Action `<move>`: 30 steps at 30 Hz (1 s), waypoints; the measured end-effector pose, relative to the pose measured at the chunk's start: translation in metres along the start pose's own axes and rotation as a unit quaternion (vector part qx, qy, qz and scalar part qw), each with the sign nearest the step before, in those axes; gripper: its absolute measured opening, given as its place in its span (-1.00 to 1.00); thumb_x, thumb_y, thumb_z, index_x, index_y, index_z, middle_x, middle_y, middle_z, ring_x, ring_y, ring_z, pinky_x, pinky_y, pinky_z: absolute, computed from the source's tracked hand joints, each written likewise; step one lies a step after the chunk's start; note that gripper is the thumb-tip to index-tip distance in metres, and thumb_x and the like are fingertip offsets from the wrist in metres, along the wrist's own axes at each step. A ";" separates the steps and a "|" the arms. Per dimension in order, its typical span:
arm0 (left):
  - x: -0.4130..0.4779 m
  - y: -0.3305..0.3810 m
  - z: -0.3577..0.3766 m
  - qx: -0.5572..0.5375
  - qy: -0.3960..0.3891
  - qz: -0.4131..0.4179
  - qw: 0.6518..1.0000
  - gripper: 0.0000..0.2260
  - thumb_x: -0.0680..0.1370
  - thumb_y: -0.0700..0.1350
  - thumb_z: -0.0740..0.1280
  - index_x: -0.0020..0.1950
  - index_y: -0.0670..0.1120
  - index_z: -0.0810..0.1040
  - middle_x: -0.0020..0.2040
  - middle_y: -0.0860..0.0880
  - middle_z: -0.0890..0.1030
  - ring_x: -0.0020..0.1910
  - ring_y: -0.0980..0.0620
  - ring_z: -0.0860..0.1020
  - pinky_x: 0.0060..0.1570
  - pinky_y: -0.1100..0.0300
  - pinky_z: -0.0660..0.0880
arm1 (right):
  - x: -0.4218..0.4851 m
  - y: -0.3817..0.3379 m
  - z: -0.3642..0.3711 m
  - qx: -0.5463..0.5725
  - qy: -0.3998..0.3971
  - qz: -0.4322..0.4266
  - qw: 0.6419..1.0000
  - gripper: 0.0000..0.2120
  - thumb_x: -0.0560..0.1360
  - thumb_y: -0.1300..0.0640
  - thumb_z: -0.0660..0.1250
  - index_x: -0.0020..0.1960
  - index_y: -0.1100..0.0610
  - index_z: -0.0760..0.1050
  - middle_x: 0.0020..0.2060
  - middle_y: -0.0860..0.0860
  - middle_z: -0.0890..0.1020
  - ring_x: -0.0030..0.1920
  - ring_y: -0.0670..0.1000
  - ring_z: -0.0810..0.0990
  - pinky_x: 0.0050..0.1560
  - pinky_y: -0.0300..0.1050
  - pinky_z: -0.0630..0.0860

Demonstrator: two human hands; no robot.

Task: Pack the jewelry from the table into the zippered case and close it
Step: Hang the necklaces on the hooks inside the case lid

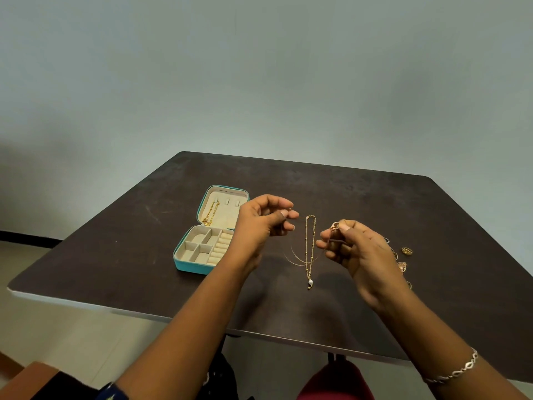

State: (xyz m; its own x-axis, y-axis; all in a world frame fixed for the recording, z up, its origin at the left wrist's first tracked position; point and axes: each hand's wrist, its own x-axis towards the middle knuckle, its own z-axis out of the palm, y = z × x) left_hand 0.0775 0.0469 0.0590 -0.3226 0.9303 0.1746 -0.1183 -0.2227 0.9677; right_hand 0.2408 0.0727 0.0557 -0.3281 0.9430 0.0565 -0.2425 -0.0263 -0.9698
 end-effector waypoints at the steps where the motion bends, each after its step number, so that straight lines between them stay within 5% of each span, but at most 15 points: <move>1: -0.001 -0.001 -0.001 -0.006 0.005 -0.006 1.000 -0.84 0.52 -0.37 0.23 -0.14 -0.15 0.52 -0.33 0.01 0.64 -0.45 0.14 0.55 -0.36 0.31 0.52 | 0.000 0.000 -0.001 -0.005 0.005 0.003 1.000 -0.83 0.56 0.26 0.11 -0.16 0.15 0.42 -0.35 0.00 0.63 -0.32 -0.04 0.63 -0.29 -0.23 0.46; 9: -0.005 -0.002 -0.002 -0.018 0.025 -0.043 0.999 -0.85 0.52 -0.35 0.24 -0.13 -0.15 0.53 -0.29 -0.04 0.62 -0.41 0.13 0.57 -0.35 0.28 0.54 | 0.001 0.003 -0.006 -0.103 -0.005 0.011 0.995 -0.82 0.56 0.23 0.14 -0.17 0.13 0.45 -0.31 0.03 0.58 -0.42 -0.11 0.43 -0.41 -0.30 0.36; 30: 0.003 0.001 -0.040 -0.056 0.112 -0.132 0.983 -0.83 0.52 -0.36 0.21 -0.06 -0.23 0.58 -0.29 -0.06 0.64 -0.48 0.15 0.57 -0.66 0.43 0.20 | 0.001 -0.001 -0.010 -0.063 -0.079 -0.061 0.993 -0.83 0.58 0.21 0.05 -0.12 0.14 0.37 -0.27 0.03 0.67 -0.18 0.00 0.66 -0.22 -0.21 0.52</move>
State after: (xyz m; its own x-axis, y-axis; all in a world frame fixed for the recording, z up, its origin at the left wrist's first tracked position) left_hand 0.0390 0.0381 0.0533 -0.4633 0.8756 -0.1368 -0.3252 -0.0244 0.9453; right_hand 0.2500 0.0772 0.0546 -0.4445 0.8727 0.2021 -0.1767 0.1358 -0.9748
